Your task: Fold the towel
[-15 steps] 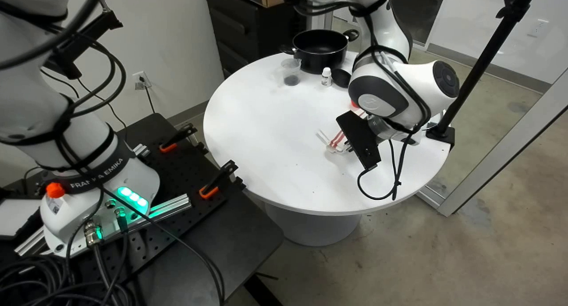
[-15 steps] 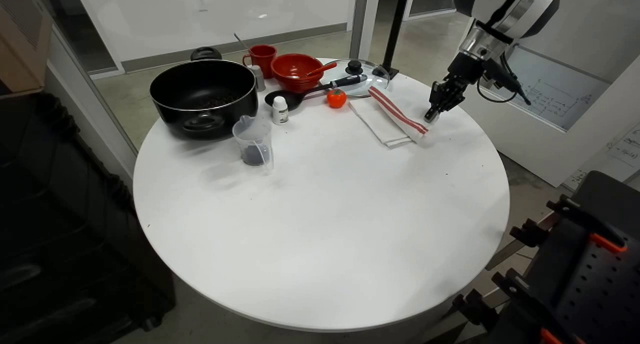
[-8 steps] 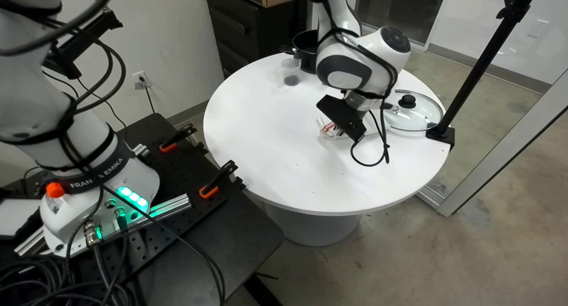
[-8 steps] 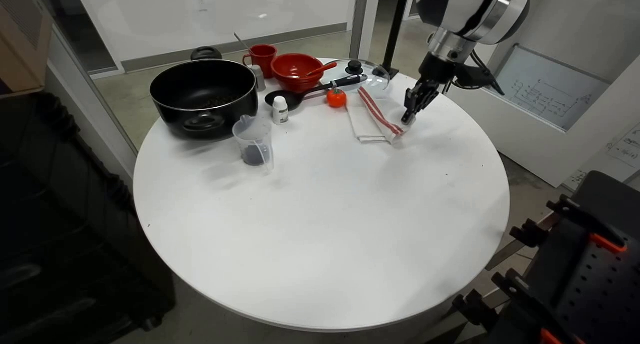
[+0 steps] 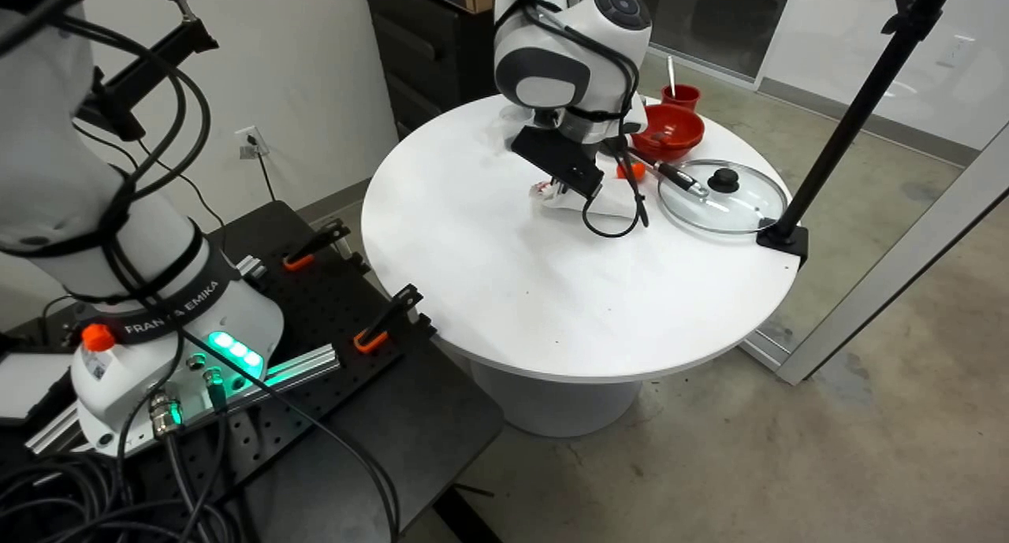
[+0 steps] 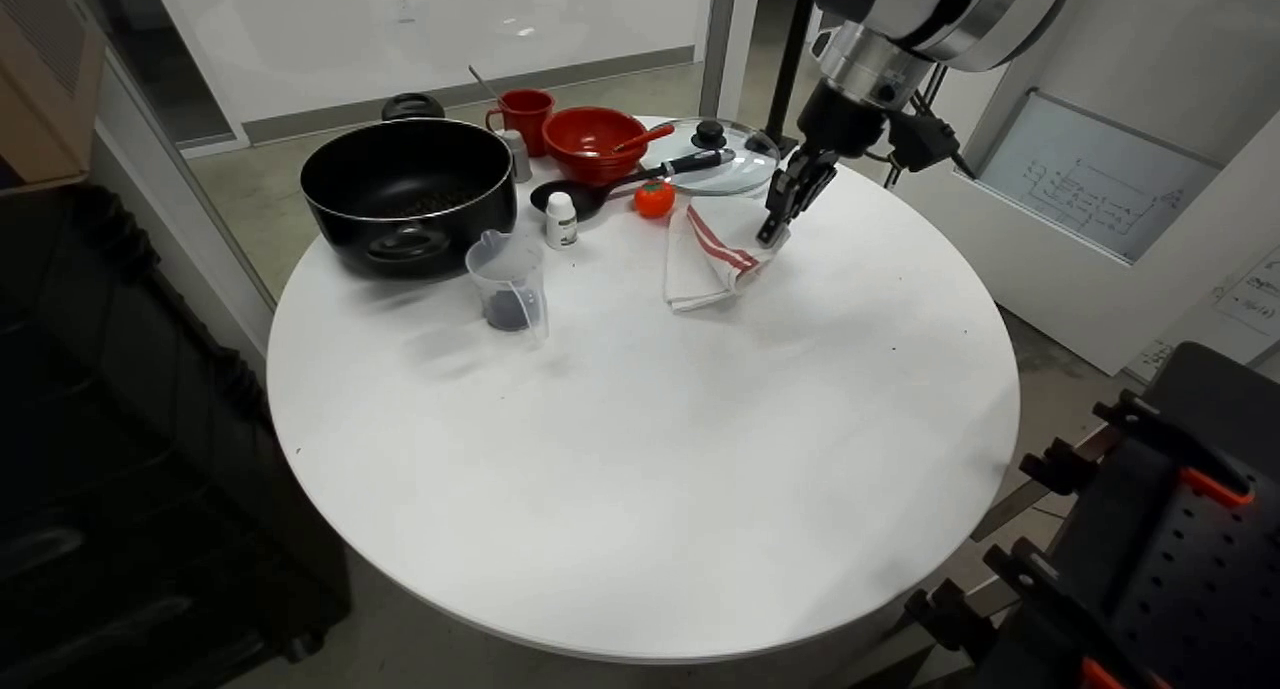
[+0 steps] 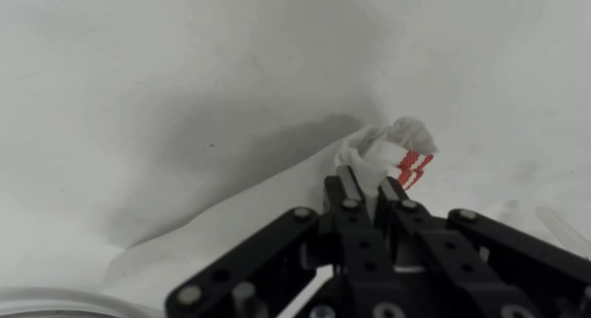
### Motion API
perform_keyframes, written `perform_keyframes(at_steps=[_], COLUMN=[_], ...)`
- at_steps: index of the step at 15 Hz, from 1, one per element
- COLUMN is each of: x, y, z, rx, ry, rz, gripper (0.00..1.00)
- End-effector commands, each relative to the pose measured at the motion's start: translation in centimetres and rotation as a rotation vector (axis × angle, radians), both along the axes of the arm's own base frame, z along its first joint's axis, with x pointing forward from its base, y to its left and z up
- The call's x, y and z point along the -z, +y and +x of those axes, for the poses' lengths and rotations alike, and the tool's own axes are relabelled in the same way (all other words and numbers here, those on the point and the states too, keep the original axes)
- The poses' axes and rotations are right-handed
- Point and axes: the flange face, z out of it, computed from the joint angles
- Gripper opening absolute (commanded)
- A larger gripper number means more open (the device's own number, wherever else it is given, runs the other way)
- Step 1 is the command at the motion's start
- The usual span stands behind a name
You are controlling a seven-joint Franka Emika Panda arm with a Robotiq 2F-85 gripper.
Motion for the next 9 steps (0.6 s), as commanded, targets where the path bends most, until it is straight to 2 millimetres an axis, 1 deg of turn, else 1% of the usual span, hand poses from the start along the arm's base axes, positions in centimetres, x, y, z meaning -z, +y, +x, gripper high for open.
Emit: perform_keyframes(at_steps=[1,3,6,8,9], x=[-0.7,-0.1,0.5,0.2,-0.2], y=[-1.3,-3.0,-6.4,-7.7,-7.8], z=[-2.1,-2.9,-4.0,-4.5,-4.5], rx=[-0.044,-0.046,-0.035,-0.052,-0.070], ry=[0.052,0.097,0.147,0.135,0.120], rz=[-0.002,-0.014,-0.087,-0.180,-0.222], gripper=[0.02,0.02,0.02,0.02,0.02])
